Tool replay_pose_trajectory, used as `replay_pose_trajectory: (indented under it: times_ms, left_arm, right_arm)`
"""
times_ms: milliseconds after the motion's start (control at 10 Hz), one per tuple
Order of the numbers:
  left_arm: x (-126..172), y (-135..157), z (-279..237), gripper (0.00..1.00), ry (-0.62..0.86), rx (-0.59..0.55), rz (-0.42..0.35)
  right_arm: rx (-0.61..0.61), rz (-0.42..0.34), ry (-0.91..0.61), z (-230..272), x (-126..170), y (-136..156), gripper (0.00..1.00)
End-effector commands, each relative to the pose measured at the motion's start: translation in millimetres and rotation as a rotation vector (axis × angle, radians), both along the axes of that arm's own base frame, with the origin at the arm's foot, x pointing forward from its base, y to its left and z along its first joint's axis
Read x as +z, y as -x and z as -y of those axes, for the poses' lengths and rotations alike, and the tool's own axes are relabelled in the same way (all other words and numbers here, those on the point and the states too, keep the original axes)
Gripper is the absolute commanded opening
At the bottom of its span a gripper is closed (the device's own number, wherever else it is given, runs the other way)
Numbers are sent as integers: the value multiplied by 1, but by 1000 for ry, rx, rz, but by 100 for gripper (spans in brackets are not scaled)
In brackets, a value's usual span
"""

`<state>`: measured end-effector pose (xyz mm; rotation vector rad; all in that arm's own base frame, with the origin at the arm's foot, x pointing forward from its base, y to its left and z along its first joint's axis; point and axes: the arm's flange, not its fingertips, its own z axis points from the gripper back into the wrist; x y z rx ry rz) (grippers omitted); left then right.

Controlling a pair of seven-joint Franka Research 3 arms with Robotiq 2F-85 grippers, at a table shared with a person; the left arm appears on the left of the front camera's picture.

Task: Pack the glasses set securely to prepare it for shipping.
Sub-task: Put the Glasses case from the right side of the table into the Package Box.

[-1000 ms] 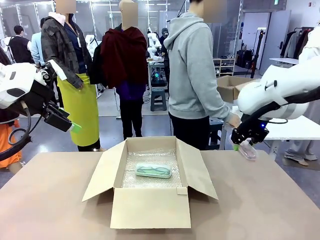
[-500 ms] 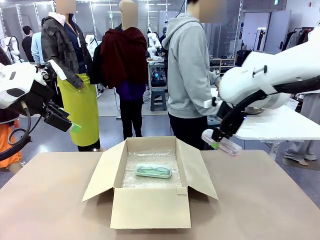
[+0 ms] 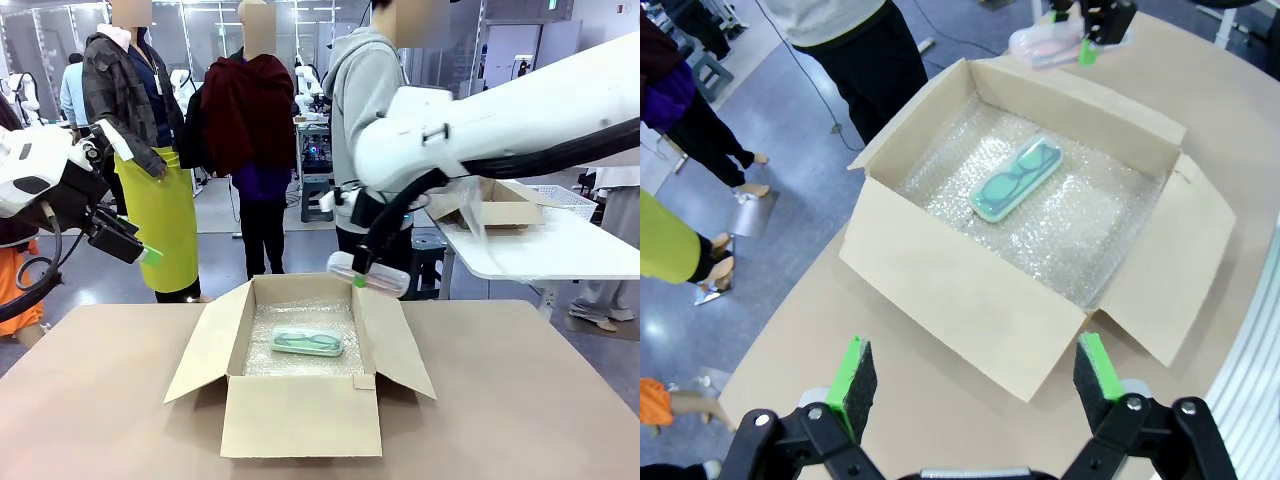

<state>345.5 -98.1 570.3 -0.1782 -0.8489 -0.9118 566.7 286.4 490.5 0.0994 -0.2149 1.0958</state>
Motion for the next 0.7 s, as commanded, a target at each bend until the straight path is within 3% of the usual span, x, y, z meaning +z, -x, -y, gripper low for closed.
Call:
replay_pose_trajectory:
  times_ms: [0, 200, 600]
  left_arm:
    - [1, 0, -2, 100, -1, 0, 7]
    - [1, 0, -2, 100, -1, 0, 7]
    - [1, 0, -2, 100, -1, 0, 7]
  right_arm:
    - [149, -23, 72, -42, 0, -34, 25]
    - [284, -61, 104, -87, -19, -44, 25]
    - [382, -136, 155, -123, -70, -34, 25]
